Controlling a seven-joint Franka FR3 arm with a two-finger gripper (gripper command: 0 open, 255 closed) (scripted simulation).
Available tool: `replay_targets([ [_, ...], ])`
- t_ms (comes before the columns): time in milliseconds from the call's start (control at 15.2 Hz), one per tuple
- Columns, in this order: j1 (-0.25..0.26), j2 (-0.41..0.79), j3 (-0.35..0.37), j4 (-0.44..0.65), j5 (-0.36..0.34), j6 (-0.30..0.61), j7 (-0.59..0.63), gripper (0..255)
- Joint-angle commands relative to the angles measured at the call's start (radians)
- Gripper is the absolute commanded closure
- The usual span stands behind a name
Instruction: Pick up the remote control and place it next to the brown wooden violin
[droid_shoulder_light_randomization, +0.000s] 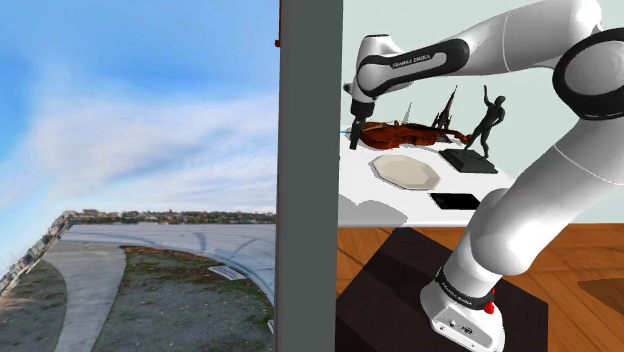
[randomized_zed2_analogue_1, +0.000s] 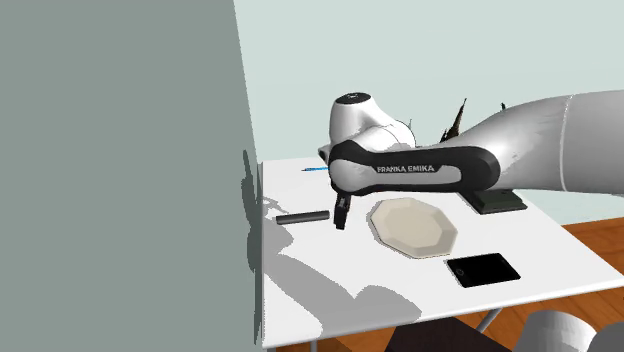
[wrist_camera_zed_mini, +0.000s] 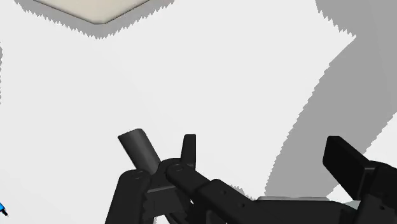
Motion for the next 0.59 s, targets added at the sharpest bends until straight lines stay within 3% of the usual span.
replay_targets([
  [0,0.007,0.081,-0.017,0.049,0.021,0.037,-0.061,0],
  [528,-0.007,0.398,-0.034,0.274,0.141,0.135,-0.300,0],
])
